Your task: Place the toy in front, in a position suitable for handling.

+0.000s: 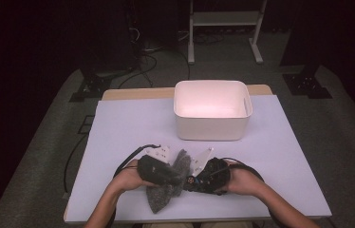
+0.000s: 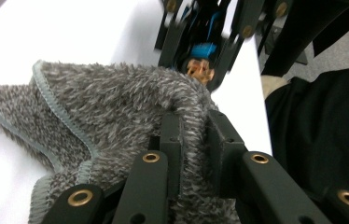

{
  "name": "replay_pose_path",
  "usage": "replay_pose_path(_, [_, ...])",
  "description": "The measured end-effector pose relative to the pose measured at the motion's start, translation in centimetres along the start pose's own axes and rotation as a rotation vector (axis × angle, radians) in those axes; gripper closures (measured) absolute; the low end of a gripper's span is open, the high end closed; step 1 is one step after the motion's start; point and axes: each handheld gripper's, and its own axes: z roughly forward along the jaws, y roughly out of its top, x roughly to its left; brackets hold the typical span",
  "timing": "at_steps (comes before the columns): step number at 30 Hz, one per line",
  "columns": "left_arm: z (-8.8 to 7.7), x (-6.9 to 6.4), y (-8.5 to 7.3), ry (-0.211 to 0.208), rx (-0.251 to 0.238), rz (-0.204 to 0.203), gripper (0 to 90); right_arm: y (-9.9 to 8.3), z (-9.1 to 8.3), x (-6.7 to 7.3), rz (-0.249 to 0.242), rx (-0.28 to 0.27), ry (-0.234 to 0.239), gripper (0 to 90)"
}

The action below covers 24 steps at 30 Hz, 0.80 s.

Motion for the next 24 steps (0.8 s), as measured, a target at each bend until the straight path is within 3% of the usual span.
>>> replay_pose_path(5, [-0.3, -0.2, 0.7, -0.01, -0.026, 0.009, 78.3, -0.1, 0.1, -0.2, 0.014, -0.042, 0.004, 61.8])
replay_pose_path(8, [-1.5, -0.4, 1.5, 0.006, -0.034, 0.026, 78.5, 0.1, -0.2, -0.2, 0.017, -0.083, 0.006, 61.9])
replay_pose_path(12, [-3.7, -0.6, 3.0, 0.037, -0.046, 0.049, 78.5, 0.5, -0.6, -0.7, 0.039, -0.195, 0.001, 61.9])
replay_pose_path(15, [-4.1, -0.9, 4.1, 0.057, -0.015, 0.066, 78.4, 0.4, -0.8, -1.1, 0.054, -0.273, -0.002, 61.9])
replay_pose_path(20, [-3.9, -0.8, 4.9, 0.041, -0.025, 0.08, 78.4, -0.6, -1.1, -1.0, 0.079, -0.332, -0.002, 61.8])
replay_pose_path(24, [-3.7, -1.1, 5.5, 0.031, -0.025, 0.095, 78.4, -1.0, -1.5, -0.8, 0.074, -0.337, -0.018, 61.8])
